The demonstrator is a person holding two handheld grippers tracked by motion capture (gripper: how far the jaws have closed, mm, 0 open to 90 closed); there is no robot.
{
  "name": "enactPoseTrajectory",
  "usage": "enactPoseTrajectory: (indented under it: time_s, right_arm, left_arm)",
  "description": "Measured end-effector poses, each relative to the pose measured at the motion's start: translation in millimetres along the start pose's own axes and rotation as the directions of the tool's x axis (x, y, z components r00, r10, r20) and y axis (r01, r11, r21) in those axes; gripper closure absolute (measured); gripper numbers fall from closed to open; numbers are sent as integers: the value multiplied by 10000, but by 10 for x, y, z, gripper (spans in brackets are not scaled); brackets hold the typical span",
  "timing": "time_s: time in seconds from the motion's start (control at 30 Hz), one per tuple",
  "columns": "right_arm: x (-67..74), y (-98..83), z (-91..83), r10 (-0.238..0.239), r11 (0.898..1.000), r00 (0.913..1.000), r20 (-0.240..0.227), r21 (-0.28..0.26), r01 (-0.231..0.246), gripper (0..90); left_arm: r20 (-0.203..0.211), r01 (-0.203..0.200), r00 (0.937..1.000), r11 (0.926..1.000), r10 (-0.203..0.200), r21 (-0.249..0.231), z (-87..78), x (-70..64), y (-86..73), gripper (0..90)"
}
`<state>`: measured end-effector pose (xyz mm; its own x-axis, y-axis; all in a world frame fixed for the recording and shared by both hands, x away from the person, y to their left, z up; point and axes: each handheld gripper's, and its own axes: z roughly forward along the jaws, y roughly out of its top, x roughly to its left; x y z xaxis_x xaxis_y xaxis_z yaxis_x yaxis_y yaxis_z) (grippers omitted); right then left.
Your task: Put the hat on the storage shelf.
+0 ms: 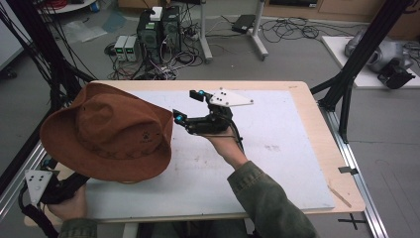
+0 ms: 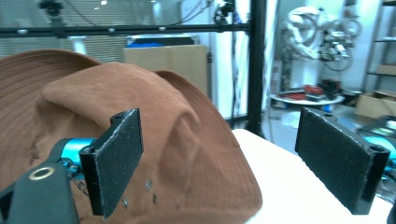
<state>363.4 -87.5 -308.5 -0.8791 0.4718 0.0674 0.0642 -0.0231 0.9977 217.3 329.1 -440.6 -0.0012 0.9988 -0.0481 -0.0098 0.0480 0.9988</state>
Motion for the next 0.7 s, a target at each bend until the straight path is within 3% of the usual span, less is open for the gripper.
enactPoseTrajectory:
  time_s: [0.03,0.1,0.13,0.17,0.27,0.3,0.33,0.4,0.47,0.53,0.57,0.6,0.63,0.7]
  right_arm:
    - [-11,-33,-87,-64,10000,9992,405,-26,65,135]
    - [-13,-53,-138,-80,10000,9982,587,-12,81,135]
    - [-22,-100,-242,-143,9999,9942,1062,-19,146,135]
    - [-22,-100,-242,-143,9999,9942,1062,-19,146,135]
    - [-69,-208,-458,-62,10000,9830,1837,62,52,135]
    - [-69,-208,-458,-62,10000,9830,1837,62,52,135]
    - [-82,-239,-554,-53,9999,9736,2282,128,24,133]
    - [-88,-258,-608,-88,10000,9703,2415,8,89,133]
    - [-116,-314,-757,-128,9999,9568,2905,-26,141,133]
    - [-143,-351,-865,-20,10000,9479,3186,-35,33,133]
    - [-143,-351,-865,-20,10000,9479,3186,-35,33,133]
    - [-166,-392,-980,-8,9999,9356,3530,-92,43,133]
    - [-166,-392,-980,-8,9999,9356,3530,-92,43,133]
    - [-196,-438,-1089,78,9999,9224,3861,-148,-22,133]
  left_arm:
    - [11,17,10000,10000,-17,10,0,0,0,144]
    - [1,18,10000,10000,-18,-20,3,-1,-3,144]
    - [4,20,10000,10000,-20,-18,4,-2,-2,144]
    - [17,16,10000,10000,-16,-16,5,-3,-1,144]
    - [72,50,10000,10000,-50,5,8,-11,-4,144]
    - [72,50,10000,10000,-50,5,8,-11,-4,144]
    - [76,80,9999,10000,-80,-4,8,-10,-4,144]
    - [63,98,9999,10000,-98,-6,4,-10,-4,144]
    - [46,101,9999,9999,-101,-3,1,-5,-3,144]
    - [38,129,9999,9999,-130,26,0,2,-4,144]
    - [34,130,9999,9999,-130,25,-1,3,-3,144]
    - [28,144,9999,9999,-144,2,-1,3,-3,144]
    - [26,148,9999,9999,-148,4,-1,3,-4,144]
    - [43,131,9999,9999,-131,-4,-3,2,-1,144]
